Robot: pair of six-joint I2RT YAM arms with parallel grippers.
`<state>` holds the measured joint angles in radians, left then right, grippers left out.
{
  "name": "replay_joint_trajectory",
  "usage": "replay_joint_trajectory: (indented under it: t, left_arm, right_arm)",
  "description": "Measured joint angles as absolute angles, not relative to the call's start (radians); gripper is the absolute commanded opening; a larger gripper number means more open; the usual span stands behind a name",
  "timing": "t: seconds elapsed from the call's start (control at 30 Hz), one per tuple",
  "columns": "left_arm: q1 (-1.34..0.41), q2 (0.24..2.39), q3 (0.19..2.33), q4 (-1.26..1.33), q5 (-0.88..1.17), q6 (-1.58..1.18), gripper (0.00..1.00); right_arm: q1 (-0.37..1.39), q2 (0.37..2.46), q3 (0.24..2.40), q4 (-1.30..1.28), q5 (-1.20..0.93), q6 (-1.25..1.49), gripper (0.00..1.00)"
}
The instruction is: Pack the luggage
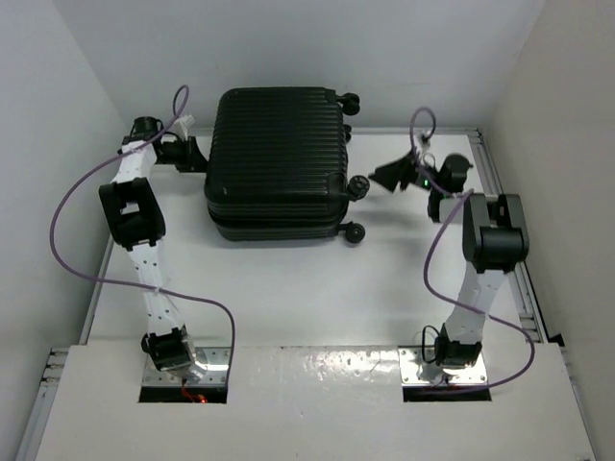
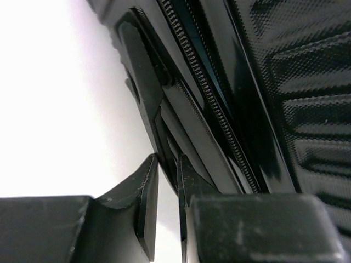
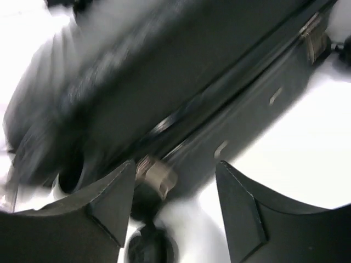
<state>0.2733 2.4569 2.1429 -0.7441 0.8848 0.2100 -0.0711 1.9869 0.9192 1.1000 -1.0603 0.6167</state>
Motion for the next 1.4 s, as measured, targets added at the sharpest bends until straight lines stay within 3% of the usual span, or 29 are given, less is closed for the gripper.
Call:
replay_joint_trajectory:
  t: [0.07,0.1,0.17,0.3,0.4,0.73,1.0,1.13,1.27,1.4]
  left_arm:
    - [0.274,2.492,2.226,-0.781,0.858,0.228,0.00]
    - [0.275,2.505,2.253,-0.785,0.843,0.236,0.00]
    - [0.278,2.514,2.280,-0.778,0.822,0.255,0.05]
    - [0.285,2.508,2.262,-0.746,0.814,0.285,0.05]
    - [0.286,2.490,2.229,-0.723,0.816,0.307,0.05]
    - [0.286,2.481,2.213,-0.710,0.824,0.339,0.04]
    - [0.286,2.481,2.213,-0.711,0.829,0.351,0.04]
    - [0.286,2.481,2.213,-0.712,0.831,0.358,0.04]
    - [0.288,2.493,2.235,-0.729,0.839,0.350,0.01]
    - [0.297,2.508,2.248,-0.733,0.869,0.337,0.00]
  right_arm:
    - [-0.089,2.090,1.082,1.153,-1.078,0.815,0.52]
    - [-0.097,2.145,1.139,1.203,-1.089,0.926,0.44]
    - [-0.104,2.265,1.258,1.254,-1.119,1.145,0.38]
    - [-0.103,2.498,1.506,1.277,-1.169,1.485,0.33]
    - [-0.074,2.553,1.529,1.269,-1.246,1.616,0.30]
    - [0.107,2.506,1.462,1.302,-1.469,1.643,0.38]
    - [0.106,2.507,1.456,1.304,-1.486,1.618,0.42]
    - [0.106,2.492,1.368,1.307,-1.488,1.547,0.50]
    - [0.125,2.481,1.291,1.302,-1.496,1.491,0.66]
    - [0.139,2.481,1.297,1.301,-1.496,1.477,0.69]
